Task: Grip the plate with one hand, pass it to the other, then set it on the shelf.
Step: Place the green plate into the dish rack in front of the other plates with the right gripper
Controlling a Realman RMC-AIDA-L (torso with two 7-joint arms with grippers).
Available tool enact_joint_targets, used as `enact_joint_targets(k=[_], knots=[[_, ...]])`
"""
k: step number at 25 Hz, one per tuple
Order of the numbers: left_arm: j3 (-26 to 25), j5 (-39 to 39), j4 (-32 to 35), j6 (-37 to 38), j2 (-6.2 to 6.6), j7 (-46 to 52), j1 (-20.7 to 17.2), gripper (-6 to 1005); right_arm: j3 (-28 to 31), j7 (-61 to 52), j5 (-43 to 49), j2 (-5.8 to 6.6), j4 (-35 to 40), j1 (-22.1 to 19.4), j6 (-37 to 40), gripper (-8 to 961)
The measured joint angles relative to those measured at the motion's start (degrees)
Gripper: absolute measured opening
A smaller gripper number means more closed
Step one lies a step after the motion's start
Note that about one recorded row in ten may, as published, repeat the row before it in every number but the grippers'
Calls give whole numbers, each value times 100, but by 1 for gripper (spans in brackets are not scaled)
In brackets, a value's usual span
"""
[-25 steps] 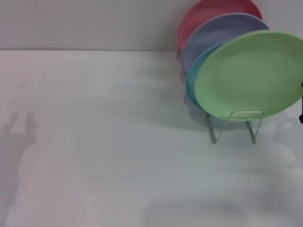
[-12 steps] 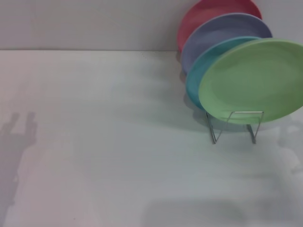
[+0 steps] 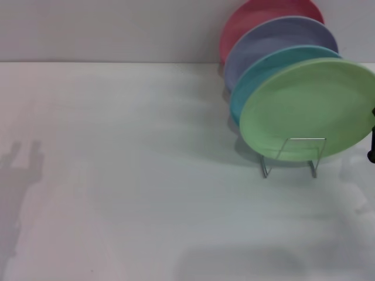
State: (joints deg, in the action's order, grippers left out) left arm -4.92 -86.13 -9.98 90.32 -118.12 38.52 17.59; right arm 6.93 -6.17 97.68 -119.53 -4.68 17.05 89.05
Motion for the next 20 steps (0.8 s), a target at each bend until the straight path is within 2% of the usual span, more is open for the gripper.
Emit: enact_joint_targets(k=[12, 18, 20], knots=[[0, 0, 17, 84, 0, 14, -25, 460, -219, -1, 45, 25, -112, 21, -127, 16], [0, 0, 25, 112, 0, 52, -48, 460, -220, -21, 49, 33, -93, 27, -160, 54], [0, 0, 24, 117, 0, 53, -50, 460, -224, -23, 50, 34, -98, 30, -144, 244]])
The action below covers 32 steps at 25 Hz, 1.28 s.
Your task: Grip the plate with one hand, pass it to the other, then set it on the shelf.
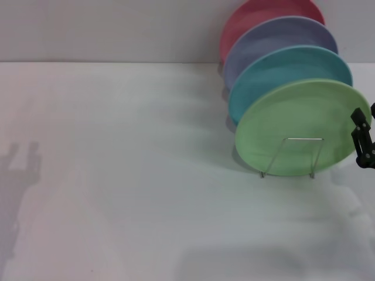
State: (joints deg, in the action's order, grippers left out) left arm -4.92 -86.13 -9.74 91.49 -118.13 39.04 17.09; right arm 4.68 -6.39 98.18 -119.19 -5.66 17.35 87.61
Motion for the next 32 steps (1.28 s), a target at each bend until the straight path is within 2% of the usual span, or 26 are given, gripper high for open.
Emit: enact_joint_targets(k=[6, 10, 14, 16, 17, 20, 25, 29, 32], knots=[[0, 0, -1, 26, 0, 3, 2, 460, -10, -30, 33, 1, -21, -23, 326, 293], [-7, 0, 27, 64, 0, 4, 4, 460, 66, -264, 14, -2, -35, -216, 987, 319], [-48, 20, 163, 123, 0, 3, -5, 460, 718, -929, -366, -13, -92, -435, 1919, 345], [-51, 19, 231, 131, -1, -10, -2, 460, 1167, -1286, -722, 2, -12, -430, 2007, 358], [-70, 38, 523, 132, -11, -138, 24, 460, 1392, -1469, -926, 13, 95, -392, 1959, 364], [-104, 43, 753, 94, -15, -474, 51, 460, 1779, -2151, -1402, 27, 655, -161, 1402, 369], [-204, 29, 1008, 8, -6, -1601, 127, 460, 1795, -2608, -1550, 48, 1237, 203, 583, 374], [-207, 34, 1131, -199, 0, -1733, 223, 460, 1710, -2564, -1527, 45, 1417, 431, 140, 401], [-222, 44, 1148, -256, -1, -1737, 246, 559, 1738, -2357, -1561, 35, 1364, 533, -170, 441]])
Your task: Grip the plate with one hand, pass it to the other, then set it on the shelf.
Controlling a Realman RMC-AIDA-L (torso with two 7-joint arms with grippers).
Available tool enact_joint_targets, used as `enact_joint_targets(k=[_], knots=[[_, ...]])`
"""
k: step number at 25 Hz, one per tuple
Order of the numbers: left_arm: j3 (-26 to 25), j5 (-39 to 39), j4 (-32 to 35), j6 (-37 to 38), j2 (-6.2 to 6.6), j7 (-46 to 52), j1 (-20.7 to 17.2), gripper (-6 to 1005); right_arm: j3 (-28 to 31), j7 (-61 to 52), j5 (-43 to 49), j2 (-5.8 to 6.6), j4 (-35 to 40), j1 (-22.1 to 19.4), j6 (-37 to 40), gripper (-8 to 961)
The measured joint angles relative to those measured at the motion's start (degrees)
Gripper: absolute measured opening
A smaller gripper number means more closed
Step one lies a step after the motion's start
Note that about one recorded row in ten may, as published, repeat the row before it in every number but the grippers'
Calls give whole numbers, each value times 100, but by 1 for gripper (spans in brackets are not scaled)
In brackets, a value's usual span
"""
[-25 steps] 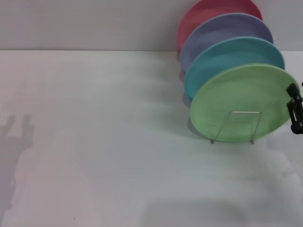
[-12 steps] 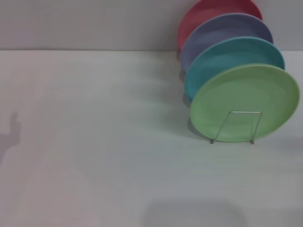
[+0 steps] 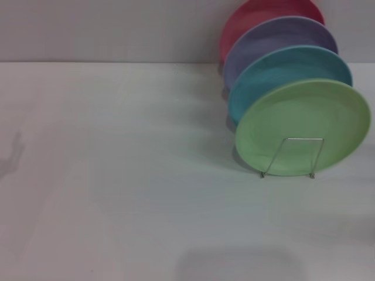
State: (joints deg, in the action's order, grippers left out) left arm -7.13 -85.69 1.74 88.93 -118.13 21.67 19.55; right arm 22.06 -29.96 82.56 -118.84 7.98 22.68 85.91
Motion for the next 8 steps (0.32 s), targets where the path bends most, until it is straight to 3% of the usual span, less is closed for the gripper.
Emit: enact_joint_targets(k=[1, 4, 8], knots=[[0, 0, 0, 0, 0, 0, 0, 592, 35, 220, -17, -13, -105, 23, -74, 454], [-11, 7, -39, 25, -15, -1, 15, 693, 45, 423, -41, -20, -230, 23, -30, 673], [-11, 8, -69, 13, -22, 2, 59, 830, 56, 586, -112, -21, -321, 46, 18, 673]])
